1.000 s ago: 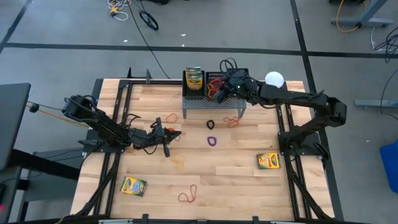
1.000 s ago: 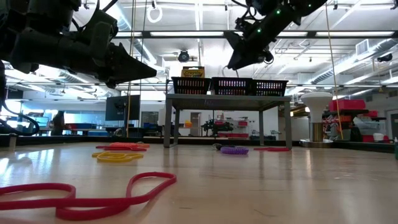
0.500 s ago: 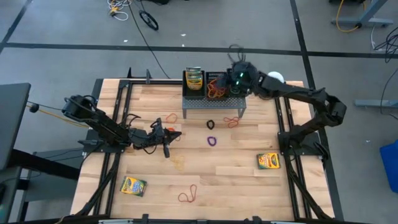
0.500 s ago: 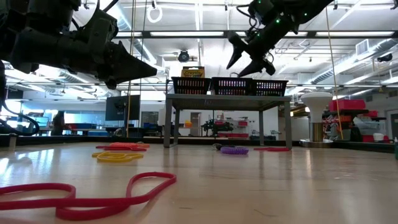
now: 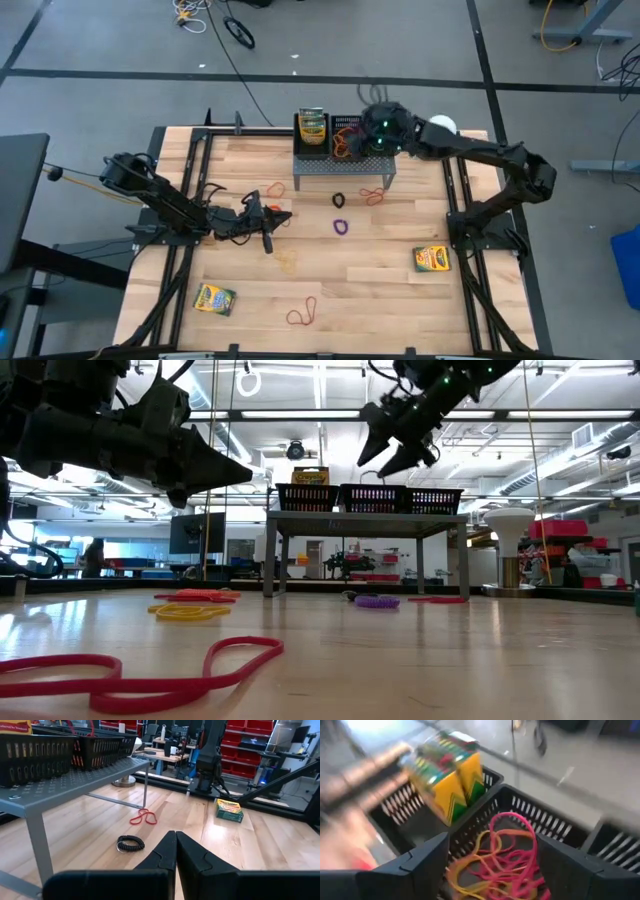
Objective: Sort rubber bands into baskets
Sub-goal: Put the red rubber band into the middle black basket on the shelf
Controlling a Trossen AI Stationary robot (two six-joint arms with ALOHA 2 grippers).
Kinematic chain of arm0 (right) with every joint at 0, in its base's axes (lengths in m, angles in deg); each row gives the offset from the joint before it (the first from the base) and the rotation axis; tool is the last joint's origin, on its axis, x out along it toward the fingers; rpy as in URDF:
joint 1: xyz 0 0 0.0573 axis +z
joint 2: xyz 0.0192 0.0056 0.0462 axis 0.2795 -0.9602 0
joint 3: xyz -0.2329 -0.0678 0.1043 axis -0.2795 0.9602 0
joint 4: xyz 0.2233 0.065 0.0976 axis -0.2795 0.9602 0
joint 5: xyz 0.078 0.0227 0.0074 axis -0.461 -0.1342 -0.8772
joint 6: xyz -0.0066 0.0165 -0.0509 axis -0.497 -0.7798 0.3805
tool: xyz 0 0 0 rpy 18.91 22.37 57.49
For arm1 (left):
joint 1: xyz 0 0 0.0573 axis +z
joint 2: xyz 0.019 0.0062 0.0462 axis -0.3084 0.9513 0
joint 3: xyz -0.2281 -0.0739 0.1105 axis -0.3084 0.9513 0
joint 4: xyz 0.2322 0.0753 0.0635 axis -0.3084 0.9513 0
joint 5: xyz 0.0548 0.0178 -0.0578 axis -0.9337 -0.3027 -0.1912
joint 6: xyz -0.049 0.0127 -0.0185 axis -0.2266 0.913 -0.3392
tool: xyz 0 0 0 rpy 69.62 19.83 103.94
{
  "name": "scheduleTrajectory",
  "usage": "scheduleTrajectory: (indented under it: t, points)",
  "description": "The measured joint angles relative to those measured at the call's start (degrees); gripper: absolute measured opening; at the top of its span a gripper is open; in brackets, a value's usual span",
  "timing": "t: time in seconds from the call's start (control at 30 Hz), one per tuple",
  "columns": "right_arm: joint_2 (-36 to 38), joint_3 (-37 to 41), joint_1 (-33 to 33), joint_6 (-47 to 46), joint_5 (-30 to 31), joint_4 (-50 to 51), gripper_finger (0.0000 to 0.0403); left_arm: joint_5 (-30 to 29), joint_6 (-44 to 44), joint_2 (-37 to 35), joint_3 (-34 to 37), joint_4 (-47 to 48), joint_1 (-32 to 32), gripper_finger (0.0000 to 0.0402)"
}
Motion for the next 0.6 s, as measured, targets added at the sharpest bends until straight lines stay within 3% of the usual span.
scheduleTrajectory:
  t: [0.17,0.27,0.6]
  points:
    - [0.0,0.0,8.8,25.8,16.4,0.9,0.0298,1.7,-1.6,0.0,0.0,0.0,0.0,0.0009]
    - [0.0,1.0,12.9,35.8,23.4,-0.8,0.0298,1.8,-1.6,0.0,0.0,0.0,0.0,0.0009]
    - [0.0,9.2,15.9,58.3,34.7,-23.2,0.0298,1.8,-2.6,0.0,0.0,0.0,0.0,0.0009]
